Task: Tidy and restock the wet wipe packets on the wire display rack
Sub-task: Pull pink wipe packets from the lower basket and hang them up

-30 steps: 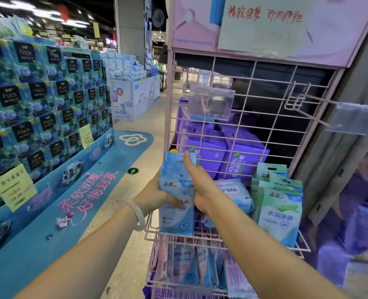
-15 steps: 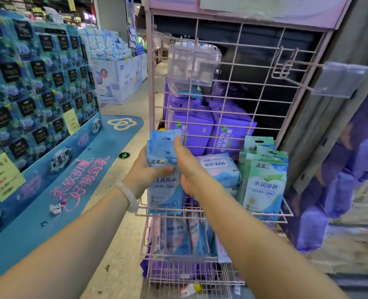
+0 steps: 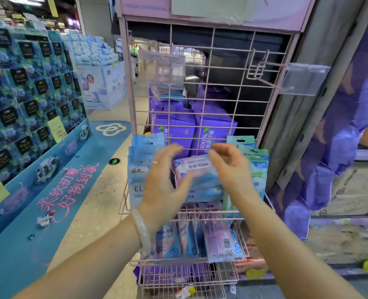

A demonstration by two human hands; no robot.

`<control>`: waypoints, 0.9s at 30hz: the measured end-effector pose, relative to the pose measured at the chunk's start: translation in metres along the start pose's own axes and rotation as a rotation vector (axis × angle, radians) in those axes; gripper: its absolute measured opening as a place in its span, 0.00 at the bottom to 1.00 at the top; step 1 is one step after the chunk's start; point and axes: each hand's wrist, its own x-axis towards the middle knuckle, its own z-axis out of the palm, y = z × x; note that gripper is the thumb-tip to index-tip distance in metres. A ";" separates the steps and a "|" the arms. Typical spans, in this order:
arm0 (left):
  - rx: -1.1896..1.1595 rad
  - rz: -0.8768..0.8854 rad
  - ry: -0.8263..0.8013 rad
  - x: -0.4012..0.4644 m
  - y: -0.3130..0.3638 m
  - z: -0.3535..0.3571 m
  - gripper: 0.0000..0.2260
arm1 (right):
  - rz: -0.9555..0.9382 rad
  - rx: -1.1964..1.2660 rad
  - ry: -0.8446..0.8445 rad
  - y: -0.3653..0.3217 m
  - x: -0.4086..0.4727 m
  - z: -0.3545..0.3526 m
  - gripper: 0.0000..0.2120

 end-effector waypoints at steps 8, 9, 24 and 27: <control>-0.225 -0.285 -0.457 -0.005 0.032 0.104 0.20 | 0.361 -0.031 0.228 0.053 0.023 -0.102 0.31; -0.253 -0.305 -0.435 -0.003 0.036 0.114 0.21 | 0.423 0.013 0.168 0.055 0.025 -0.105 0.38; -0.412 -0.659 -0.252 0.019 0.025 0.160 0.32 | 0.379 0.201 -0.132 0.053 0.043 -0.102 0.48; -0.393 -0.610 -0.247 0.014 0.017 0.164 0.31 | 0.356 0.237 -0.101 0.059 0.046 -0.105 0.41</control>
